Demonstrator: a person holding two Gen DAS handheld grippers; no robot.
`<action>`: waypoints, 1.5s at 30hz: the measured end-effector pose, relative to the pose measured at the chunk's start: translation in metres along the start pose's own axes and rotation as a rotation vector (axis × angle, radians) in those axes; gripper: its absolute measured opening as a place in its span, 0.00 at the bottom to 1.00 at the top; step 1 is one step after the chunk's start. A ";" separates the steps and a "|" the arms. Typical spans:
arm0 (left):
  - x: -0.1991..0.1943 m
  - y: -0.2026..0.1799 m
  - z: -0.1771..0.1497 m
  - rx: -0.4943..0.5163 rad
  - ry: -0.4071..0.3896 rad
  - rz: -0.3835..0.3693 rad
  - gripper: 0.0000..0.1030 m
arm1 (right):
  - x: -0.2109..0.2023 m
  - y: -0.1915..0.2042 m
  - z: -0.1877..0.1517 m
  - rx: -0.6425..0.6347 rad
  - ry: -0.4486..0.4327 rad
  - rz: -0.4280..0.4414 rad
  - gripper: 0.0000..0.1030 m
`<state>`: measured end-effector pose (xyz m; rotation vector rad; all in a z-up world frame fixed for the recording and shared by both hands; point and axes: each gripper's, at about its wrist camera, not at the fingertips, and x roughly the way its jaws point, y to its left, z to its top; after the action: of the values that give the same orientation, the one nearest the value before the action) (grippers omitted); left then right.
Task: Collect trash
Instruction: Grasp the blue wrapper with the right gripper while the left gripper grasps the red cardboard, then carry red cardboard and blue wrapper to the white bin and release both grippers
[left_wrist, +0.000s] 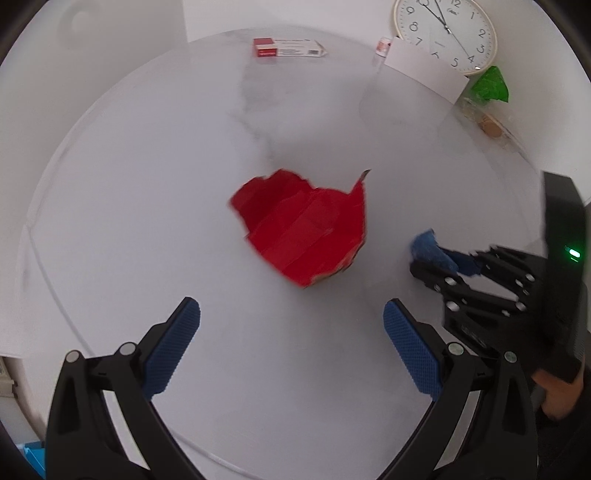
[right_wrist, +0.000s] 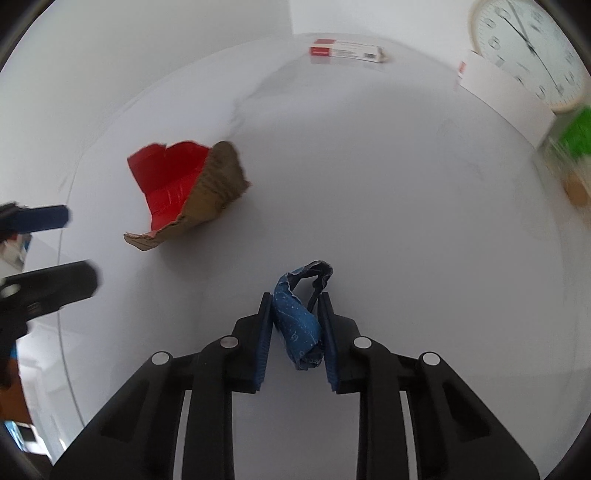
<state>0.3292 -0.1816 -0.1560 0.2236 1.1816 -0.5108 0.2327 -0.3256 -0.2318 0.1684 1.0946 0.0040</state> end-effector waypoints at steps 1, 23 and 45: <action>0.004 -0.004 0.004 0.006 -0.002 -0.001 0.92 | -0.004 -0.003 -0.001 0.011 -0.005 0.008 0.24; 0.080 -0.025 0.059 0.219 0.016 0.042 0.74 | -0.036 -0.032 -0.019 0.149 -0.036 0.089 0.24; -0.054 0.014 -0.029 -0.049 -0.089 -0.004 0.60 | -0.075 0.023 -0.029 0.017 -0.052 0.125 0.25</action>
<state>0.2965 -0.1425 -0.1183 0.1545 1.1065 -0.4901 0.1747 -0.3051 -0.1750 0.2508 1.0310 0.1013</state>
